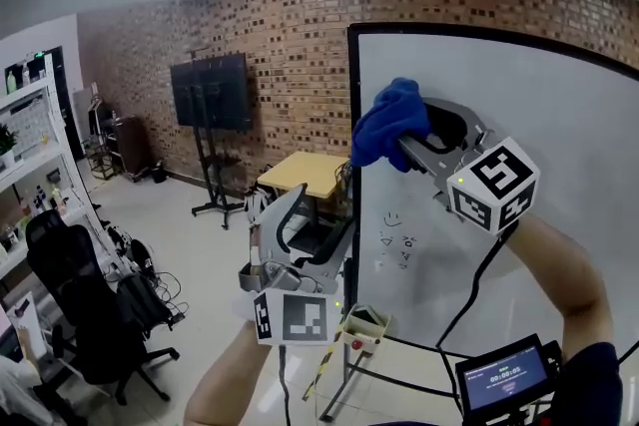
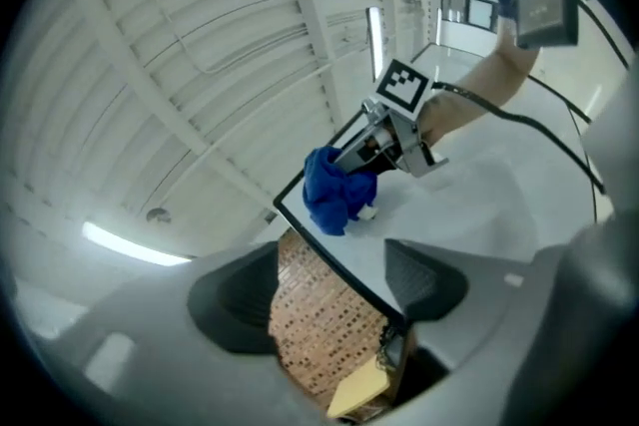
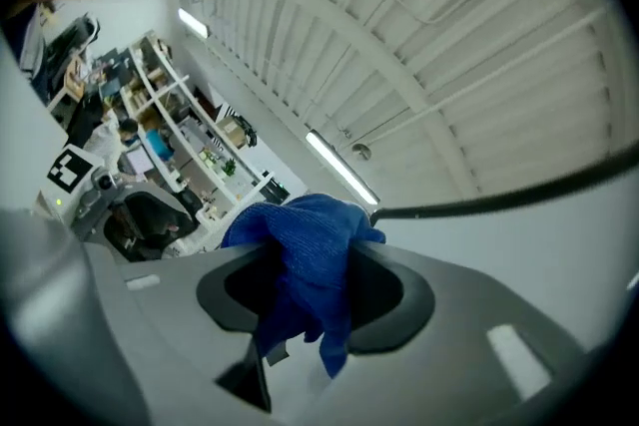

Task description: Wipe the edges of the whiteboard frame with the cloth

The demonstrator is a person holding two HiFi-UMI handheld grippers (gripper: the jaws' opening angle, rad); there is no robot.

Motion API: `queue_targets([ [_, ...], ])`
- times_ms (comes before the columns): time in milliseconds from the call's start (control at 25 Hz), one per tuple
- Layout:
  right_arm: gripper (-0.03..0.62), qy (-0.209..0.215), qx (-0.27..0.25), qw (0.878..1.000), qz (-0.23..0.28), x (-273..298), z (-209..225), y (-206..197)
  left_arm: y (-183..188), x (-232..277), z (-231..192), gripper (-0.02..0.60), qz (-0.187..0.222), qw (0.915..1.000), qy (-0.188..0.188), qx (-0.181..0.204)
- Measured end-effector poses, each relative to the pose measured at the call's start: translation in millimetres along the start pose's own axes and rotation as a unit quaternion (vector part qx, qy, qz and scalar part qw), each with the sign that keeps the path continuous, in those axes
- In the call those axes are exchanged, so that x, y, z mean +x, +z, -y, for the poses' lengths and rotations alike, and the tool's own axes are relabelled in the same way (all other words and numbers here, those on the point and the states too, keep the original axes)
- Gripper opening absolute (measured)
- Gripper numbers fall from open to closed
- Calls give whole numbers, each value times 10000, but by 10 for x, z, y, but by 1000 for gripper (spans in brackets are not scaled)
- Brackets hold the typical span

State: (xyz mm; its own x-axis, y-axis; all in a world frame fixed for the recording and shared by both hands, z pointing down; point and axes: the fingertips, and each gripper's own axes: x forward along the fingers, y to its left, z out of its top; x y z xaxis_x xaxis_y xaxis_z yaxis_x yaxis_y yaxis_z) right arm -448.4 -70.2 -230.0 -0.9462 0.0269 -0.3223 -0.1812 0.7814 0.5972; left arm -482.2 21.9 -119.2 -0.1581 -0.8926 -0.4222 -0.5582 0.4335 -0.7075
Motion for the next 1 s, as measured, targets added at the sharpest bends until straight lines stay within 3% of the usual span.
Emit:
queue_targets([
  [120,189,-145,-832,9962,-215,328,196,370,67,-79,-282,227,307,9982,68,-519],
  [360,189,-702,-2176,9676,-1070,1180,775,865,296,-98,-823,3,620,9964,479,-331],
  [480,189,-824,-2317,9505,-1901,1437,1148,896,451,-51,-977,3,760,9951,511,-373],
  [640,189,-973,-2075,9295,-2891,1528,1525,719,484,-18,-1008,3,955,9933,303,-580],
  [800,187,-1255,-2090,9125,-3285,1397,1790,588,382,80,-913,3,1219,9890,191,-812],
  [1000,184,-1464,-1900,9069,-3465,968,2060,483,349,401,-705,3,1570,9772,13,-1431],
])
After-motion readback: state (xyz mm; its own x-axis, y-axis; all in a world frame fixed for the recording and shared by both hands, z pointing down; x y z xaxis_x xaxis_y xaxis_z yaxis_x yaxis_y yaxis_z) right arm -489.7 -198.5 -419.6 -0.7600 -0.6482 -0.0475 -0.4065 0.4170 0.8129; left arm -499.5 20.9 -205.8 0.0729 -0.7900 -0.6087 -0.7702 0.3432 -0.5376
